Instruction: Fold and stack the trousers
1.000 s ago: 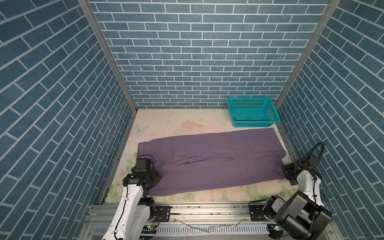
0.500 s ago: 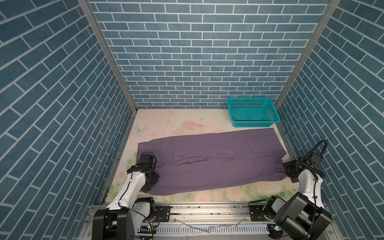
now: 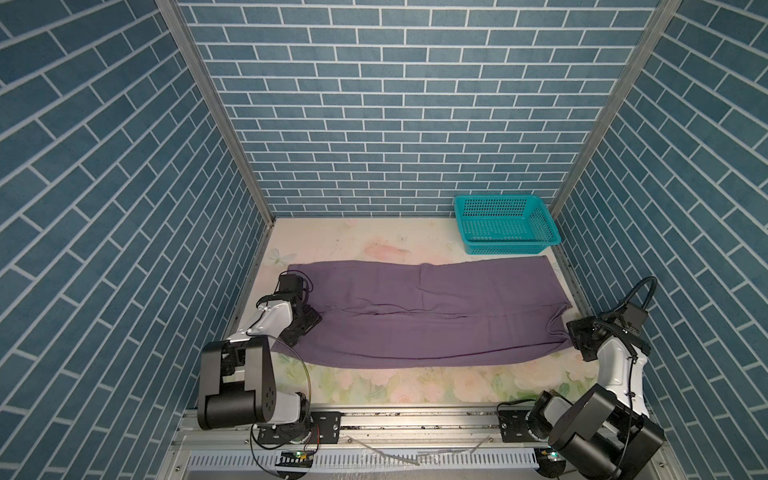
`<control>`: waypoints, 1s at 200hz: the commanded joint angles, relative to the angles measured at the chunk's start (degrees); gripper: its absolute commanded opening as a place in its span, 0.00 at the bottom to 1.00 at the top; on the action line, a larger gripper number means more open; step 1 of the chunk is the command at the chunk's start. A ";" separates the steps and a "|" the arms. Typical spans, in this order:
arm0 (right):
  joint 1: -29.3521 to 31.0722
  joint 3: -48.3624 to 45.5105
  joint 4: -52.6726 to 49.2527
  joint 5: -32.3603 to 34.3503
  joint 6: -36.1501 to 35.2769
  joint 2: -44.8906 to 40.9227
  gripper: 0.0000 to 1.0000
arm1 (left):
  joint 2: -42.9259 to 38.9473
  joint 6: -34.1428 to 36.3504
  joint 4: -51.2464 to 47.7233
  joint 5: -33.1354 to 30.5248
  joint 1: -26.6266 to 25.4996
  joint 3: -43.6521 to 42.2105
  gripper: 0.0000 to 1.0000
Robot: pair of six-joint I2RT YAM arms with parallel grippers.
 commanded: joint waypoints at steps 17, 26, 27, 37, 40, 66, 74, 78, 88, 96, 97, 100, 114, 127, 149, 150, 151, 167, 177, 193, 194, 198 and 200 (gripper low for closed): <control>0.78 -0.61 1.68 -0.75 2.05 0.67 0.00 | -7.89 2.48 -4.54 -0.17 0.27 -2.06 0.74; 0.86 -0.67 1.89 -0.81 2.05 0.90 0.00 | -11.04 2.69 -6.24 -1.07 0.28 -4.23 0.71; 0.86 -0.65 1.90 -0.83 2.01 0.91 0.00 | -11.35 2.71 -6.43 -1.13 0.28 -4.38 0.71; 0.95 -0.73 2.08 -0.91 1.92 1.10 0.00 | -14.53 2.73 -8.54 -2.19 0.37 -5.67 0.68; 0.95 -0.77 2.16 -0.85 1.92 1.16 0.00 | -15.43 2.70 -9.17 -2.44 0.37 -5.97 0.66; 1.04 -0.80 2.87 -1.27 1.74 1.73 0.00 | -21.48 3.04 -14.40 -4.67 1.60 -7.58 0.33; 1.04 -0.85 3.19 -1.45 1.76 2.02 0.00 | -22.51 2.89 -15.23 -5.26 1.94 -8.08 0.31; 1.04 -0.81 3.27 -1.58 1.80 2.14 0.00 | -22.87 2.72 -15.23 -5.55 1.95 -8.22 0.31; 1.05 -0.85 3.65 -1.94 1.79 2.52 0.00 | -22.87 2.12 -14.76 -5.61 2.03 -8.54 0.34; 1.05 -0.89 3.96 -2.22 1.79 2.74 0.00 | -22.18 1.45 -14.19 -5.76 2.34 -8.71 0.38; 1.04 -0.93 3.99 -2.28 1.79 2.79 0.00 | -22.07 1.39 -14.10 -5.76 2.41 -8.82 0.39; 1.04 -0.98 4.12 -2.37 1.79 2.88 0.00 | -21.75 1.22 -13.77 -5.65 2.61 -8.96 0.42; 1.08 -1.00 4.29 -2.52 1.70 3.06 0.00 | -19.47 0.67 -10.75 -4.53 3.70 -10.38 0.51; 1.04 -1.07 4.28 -2.36 1.45 3.18 0.00 | -16.61 0.21 -7.83 -2.99 4.79 -11.65 0.58; 1.04 -0.66 4.36 -2.07 0.68 3.71 0.00 | -12.09 -0.25 -4.78 -1.30 5.46 -12.32 0.67; 1.04 -0.69 4.36 -2.12 0.75 3.77 0.00 | -11.92 -0.29 -4.60 -1.29 5.42 -12.34 0.67; 1.04 -0.62 4.32 -2.09 0.70 3.75 0.00 | -11.84 -0.32 -4.51 -1.28 5.45 -12.35 0.68; 1.05 -0.37 4.67 -2.16 0.64 4.26 0.00 | -10.40 -0.42 -3.09 -1.28 5.40 -12.89 0.72; 1.04 -0.29 4.80 -2.41 0.73 4.52 0.00 | -9.75 -0.43 -2.35 -1.69 5.47 -13.27 0.74; 1.04 -0.07 4.89 -2.22 0.84 4.74 0.00 | -8.51 -0.39 -1.12 -2.26 5.51 -13.86 0.73; 1.04 -0.09 4.89 -2.19 0.83 4.72 0.00 | -8.42 -0.32 -1.10 -2.25 5.53 -13.85 0.73; 0.98 -0.04 4.85 -2.08 0.77 4.70 0.00 | -8.03 -0.26 -0.73 -2.21 5.50 -14.01 0.70; 0.96 0.09 4.82 -1.94 0.79 4.63 0.00 | -7.75 -0.15 -0.62 -2.11 5.59 -14.02 0.68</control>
